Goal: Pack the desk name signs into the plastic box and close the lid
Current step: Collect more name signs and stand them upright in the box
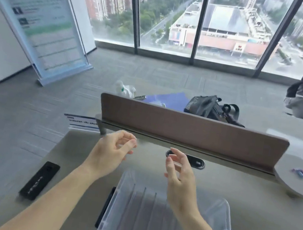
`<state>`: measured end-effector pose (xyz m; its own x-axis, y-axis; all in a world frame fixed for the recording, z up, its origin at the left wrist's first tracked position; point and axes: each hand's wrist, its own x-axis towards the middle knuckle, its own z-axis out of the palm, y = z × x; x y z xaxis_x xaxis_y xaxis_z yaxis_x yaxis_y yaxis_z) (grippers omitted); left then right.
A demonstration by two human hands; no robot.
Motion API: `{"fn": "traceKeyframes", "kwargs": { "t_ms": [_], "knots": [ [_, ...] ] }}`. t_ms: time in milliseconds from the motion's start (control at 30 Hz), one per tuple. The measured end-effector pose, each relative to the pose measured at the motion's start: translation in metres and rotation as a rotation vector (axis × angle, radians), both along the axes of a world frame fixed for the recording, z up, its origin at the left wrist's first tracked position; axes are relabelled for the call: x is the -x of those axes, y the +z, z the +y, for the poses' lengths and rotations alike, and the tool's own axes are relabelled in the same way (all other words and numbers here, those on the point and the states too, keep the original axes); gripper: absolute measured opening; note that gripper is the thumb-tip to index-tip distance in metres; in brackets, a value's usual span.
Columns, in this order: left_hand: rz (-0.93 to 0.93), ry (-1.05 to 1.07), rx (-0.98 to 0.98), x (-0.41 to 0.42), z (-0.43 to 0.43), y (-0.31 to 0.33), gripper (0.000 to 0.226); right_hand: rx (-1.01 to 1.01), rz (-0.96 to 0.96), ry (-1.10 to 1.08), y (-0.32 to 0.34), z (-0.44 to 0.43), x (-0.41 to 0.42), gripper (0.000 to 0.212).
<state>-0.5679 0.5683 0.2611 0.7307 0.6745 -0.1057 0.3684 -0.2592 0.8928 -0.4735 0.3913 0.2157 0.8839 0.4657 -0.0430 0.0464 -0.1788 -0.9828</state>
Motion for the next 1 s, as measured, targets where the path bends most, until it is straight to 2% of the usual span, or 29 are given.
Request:
{"fn": "traceKeyframes", "kwargs": {
  "t_ms": [133,333,567,733,1000],
  "knots": [
    [-0.137,0.102,-0.096,0.023,0.067,0.045,0.008,-0.093,-0.115,0.074,0.052,0.072,0.018,0.026],
    [-0.101,0.138,-0.28,0.078,0.191,0.057,0.018,-0.089,-0.177,0.177,0.073,0.19,0.061,0.032],
    [-0.107,0.174,-0.062,0.105,0.315,0.003,0.012,0.014,-0.095,0.126,0.034,0.322,0.106,0.033],
    [-0.096,0.272,0.161,0.099,0.353,-0.055,0.009,0.107,-0.058,0.11,-0.008,0.379,0.111,0.036],
    [-0.008,0.394,0.328,0.064,0.397,-0.176,0.018,0.185,-0.015,0.114,-0.1,0.436,0.081,0.036]
  ]
}}
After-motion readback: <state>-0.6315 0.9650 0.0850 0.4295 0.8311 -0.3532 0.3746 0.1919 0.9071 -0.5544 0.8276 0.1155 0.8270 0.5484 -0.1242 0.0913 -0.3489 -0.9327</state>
